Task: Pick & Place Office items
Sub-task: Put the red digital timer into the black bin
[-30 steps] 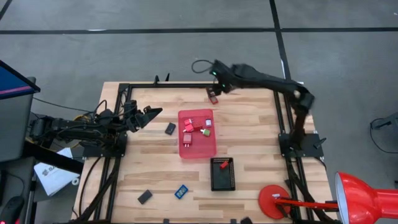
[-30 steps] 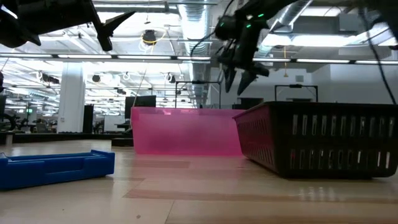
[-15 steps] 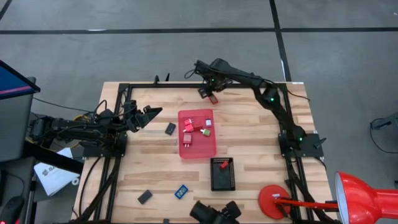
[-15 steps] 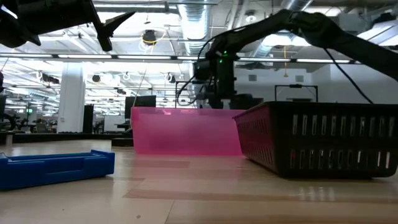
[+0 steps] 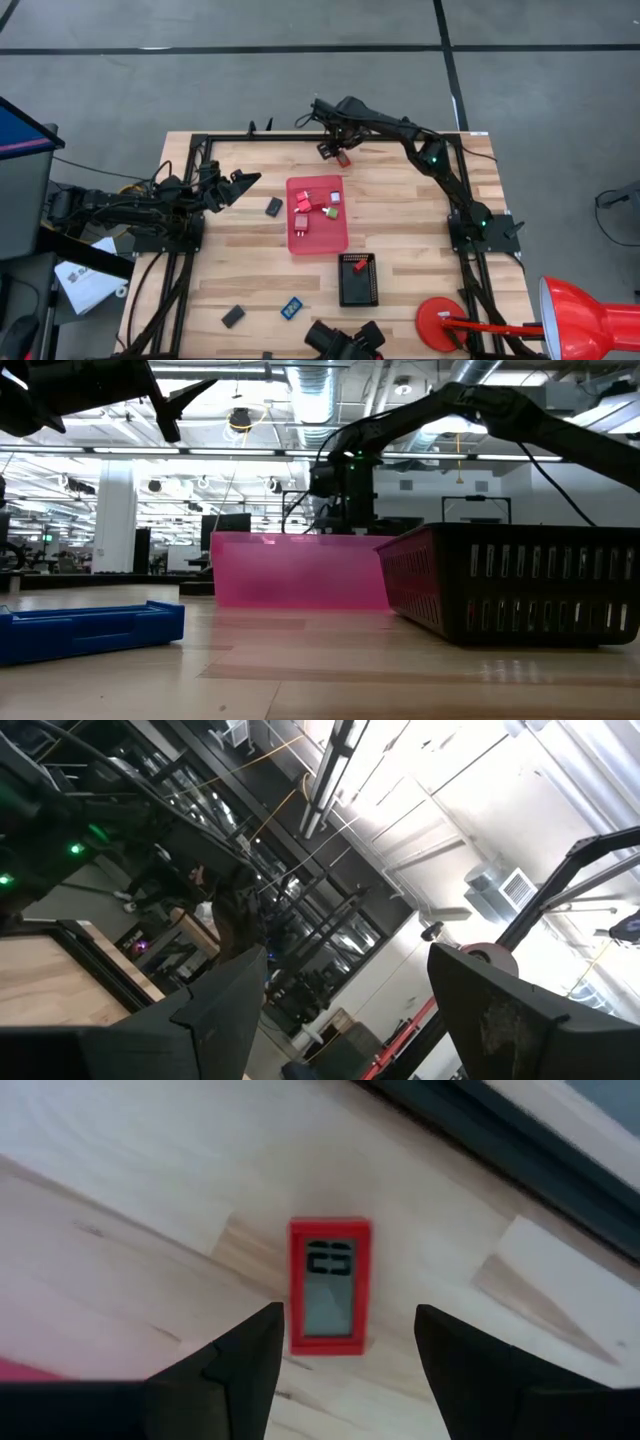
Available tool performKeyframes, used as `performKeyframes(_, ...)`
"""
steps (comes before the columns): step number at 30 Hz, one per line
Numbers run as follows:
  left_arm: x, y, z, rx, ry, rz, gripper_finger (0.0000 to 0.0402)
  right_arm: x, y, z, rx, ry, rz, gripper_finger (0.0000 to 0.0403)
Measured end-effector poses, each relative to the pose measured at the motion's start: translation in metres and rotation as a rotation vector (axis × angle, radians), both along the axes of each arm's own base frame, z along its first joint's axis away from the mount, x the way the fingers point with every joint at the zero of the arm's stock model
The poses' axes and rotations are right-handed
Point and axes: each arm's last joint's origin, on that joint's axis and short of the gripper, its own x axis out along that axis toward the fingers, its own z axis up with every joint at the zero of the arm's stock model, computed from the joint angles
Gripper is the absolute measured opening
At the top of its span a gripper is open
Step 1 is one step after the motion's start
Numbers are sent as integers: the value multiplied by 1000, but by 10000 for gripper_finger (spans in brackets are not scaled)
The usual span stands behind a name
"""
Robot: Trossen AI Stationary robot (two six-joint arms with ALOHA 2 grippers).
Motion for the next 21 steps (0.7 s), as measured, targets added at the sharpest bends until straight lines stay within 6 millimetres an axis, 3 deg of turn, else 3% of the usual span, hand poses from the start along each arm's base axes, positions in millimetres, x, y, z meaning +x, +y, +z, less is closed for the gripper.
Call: performKeyframes(21, 0, 0, 0, -11, -3, -3, 274, 0, 0, -9, 112, -70, -90, 220)
